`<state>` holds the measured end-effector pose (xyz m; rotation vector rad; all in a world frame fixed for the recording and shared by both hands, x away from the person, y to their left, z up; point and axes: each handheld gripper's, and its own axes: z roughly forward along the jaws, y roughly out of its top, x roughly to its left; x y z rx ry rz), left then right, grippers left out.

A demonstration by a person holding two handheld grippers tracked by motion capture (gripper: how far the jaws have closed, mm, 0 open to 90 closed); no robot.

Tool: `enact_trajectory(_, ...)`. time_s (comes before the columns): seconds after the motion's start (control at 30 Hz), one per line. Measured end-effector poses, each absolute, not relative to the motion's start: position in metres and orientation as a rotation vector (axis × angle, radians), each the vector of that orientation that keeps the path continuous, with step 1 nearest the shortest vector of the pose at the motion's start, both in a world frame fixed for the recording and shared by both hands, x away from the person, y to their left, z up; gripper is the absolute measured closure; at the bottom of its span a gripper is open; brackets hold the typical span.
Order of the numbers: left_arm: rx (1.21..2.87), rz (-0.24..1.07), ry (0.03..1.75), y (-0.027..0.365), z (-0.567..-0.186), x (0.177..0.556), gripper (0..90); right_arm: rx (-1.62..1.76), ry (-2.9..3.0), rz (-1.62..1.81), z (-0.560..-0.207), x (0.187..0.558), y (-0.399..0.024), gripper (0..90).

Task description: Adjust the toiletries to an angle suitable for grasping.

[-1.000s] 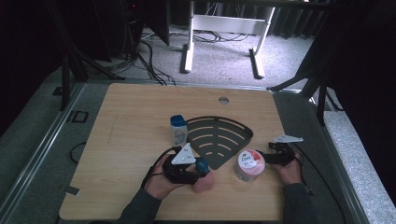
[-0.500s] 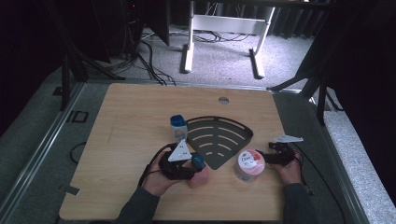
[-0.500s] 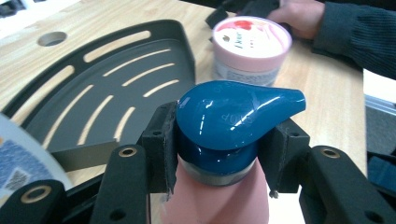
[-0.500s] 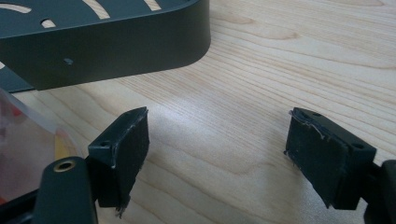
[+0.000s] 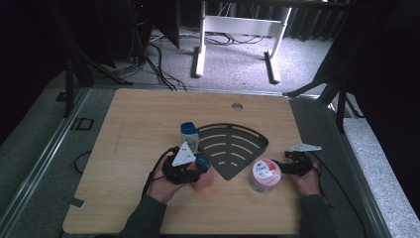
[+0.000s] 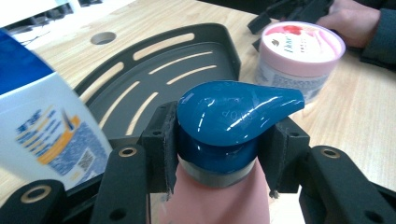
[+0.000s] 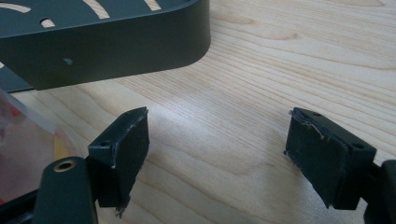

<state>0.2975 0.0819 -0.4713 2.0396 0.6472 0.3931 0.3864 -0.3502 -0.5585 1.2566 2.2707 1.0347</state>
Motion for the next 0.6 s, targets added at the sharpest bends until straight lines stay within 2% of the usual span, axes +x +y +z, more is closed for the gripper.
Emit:
enact_trajectory(0.17,2.034,0.377,0.658,0.083,-0.472,0.298,50.0,1.252,2.272,1.027,-0.558,0.386,-0.350,21.1)
enact_trajectory(0.2,2.048,0.383,0.678,0.085,-0.471,0.297,46.1,1.251,2.272,1.027,-0.558,0.386,-0.350,21.1)
enact_trajectory(0.37,2.055,0.398,0.693,0.091,-0.468,0.291,44.6,1.253,2.272,1.030,-0.558,0.386,-0.350,21.1)
enact_trajectory(0.5,2.048,0.394,0.699,0.096,-0.465,0.285,47.7,1.253,2.272,1.031,-0.558,0.386,-0.350,21.1)
enact_trajectory(0.6,2.036,0.380,0.690,0.100,-0.464,0.278,54.5,1.253,2.272,1.030,-0.558,0.386,-0.350,21.1)
